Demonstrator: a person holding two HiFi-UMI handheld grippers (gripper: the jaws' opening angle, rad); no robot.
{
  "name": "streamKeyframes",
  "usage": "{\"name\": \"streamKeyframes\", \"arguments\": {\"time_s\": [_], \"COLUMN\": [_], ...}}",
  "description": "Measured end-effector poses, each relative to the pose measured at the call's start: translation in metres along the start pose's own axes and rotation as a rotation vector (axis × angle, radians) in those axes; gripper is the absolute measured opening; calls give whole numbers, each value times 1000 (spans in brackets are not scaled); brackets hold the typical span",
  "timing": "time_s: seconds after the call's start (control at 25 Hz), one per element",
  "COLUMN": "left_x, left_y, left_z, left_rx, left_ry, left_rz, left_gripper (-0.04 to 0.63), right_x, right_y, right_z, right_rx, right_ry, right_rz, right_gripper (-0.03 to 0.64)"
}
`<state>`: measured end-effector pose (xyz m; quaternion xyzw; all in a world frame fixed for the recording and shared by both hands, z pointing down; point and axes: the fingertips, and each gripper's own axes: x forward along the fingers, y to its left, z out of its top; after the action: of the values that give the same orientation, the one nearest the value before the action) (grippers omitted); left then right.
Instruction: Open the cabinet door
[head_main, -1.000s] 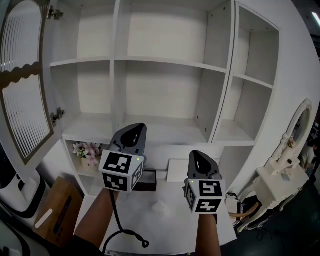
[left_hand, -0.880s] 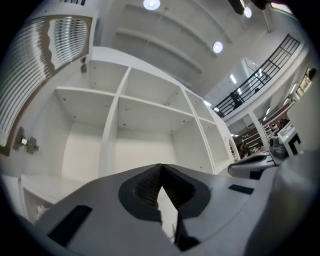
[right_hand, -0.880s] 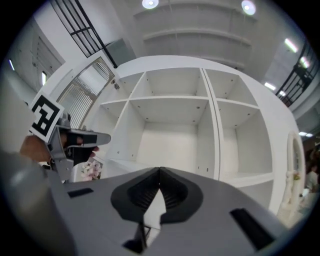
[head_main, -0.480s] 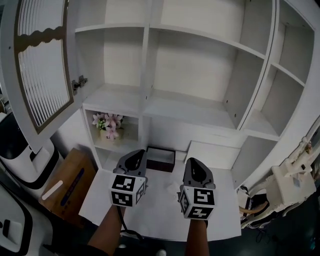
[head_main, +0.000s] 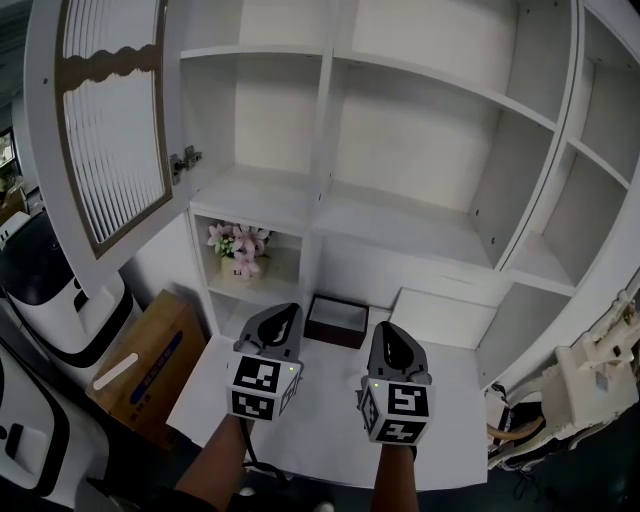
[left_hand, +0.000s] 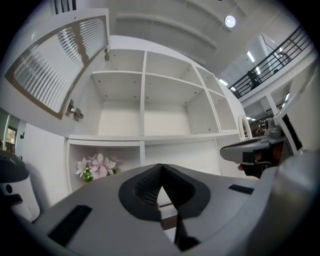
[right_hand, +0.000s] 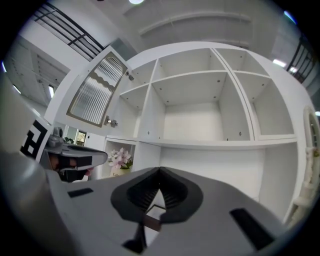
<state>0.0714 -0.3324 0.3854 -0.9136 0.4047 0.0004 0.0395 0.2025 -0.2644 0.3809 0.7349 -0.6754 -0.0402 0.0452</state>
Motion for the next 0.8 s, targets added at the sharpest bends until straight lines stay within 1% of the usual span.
{"name": "streamKeyframes", "arguments": {"time_s": [0.36,0.52,0.68,0.8], "left_x": [-4,-6,-8,-8], "left_y": [2,4,2,0], "left_z": [1,1,0,1], "left_rx": [-15,-34,13,-1], "left_ry": [-3,-2,6,4], "left_rz": [2,10,30,18], "left_gripper": [9,9,9,9], "right_x": [-1,-1,-1,-1], "right_y": [7,8,9,11], "right_z": [-8,-10,-12,-13], "right_rx": [11,13,17,19], "right_ry": [20,30,36,36], "right_rz": [24,33,38,44], "right_gripper": [20,20,20,20]}}
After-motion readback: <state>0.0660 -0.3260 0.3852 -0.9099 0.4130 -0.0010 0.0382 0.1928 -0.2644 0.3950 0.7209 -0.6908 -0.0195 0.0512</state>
